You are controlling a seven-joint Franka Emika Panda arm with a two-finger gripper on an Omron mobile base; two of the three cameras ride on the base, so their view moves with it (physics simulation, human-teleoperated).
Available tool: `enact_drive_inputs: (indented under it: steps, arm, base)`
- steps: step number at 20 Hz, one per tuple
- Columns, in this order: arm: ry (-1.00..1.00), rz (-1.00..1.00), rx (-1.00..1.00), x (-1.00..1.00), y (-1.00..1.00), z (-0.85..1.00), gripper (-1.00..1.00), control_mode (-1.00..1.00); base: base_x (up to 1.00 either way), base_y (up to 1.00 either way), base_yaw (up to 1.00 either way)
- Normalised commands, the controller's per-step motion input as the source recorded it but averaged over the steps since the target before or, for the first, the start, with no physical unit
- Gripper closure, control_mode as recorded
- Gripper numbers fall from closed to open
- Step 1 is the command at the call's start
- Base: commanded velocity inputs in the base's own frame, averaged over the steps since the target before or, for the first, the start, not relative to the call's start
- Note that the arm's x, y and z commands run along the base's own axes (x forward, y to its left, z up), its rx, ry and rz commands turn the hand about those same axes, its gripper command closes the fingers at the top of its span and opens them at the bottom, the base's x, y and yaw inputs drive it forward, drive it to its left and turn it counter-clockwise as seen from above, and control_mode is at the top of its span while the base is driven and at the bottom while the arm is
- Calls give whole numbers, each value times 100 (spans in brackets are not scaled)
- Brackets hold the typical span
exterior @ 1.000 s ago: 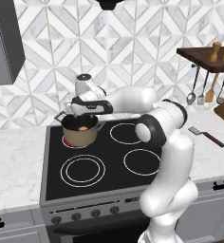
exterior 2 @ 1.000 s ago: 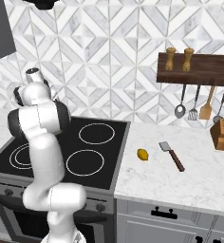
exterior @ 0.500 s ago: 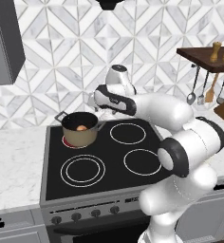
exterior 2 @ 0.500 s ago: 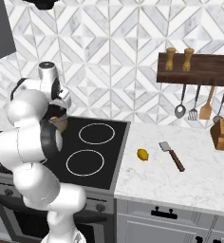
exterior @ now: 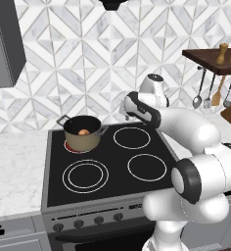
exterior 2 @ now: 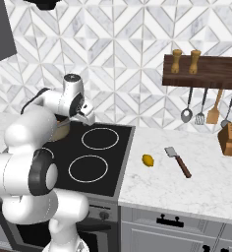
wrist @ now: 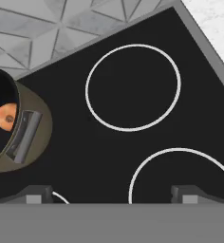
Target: Put the onion and lemon in the pot. Retrieve the spatula and lightly stir the vegetables in the pot.
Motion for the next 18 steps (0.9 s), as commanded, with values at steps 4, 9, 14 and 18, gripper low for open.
enact_drive_inputs:
  steps: [4,9,14,18]
  arm:
    - [14,-15,-2,-3,-100,-7,-100,-100]
    - [14,-3,-4,-18,-100,-19,-100,-100]
    - [11,2,-6,-22,-100,-30,-100,-100]
    - [3,24,-12,-41,-100,-55,-100,-100]
  base:
    - [0,0,0]
    - [0,0,0]
    - [0,0,0]
    - [0,0,0]
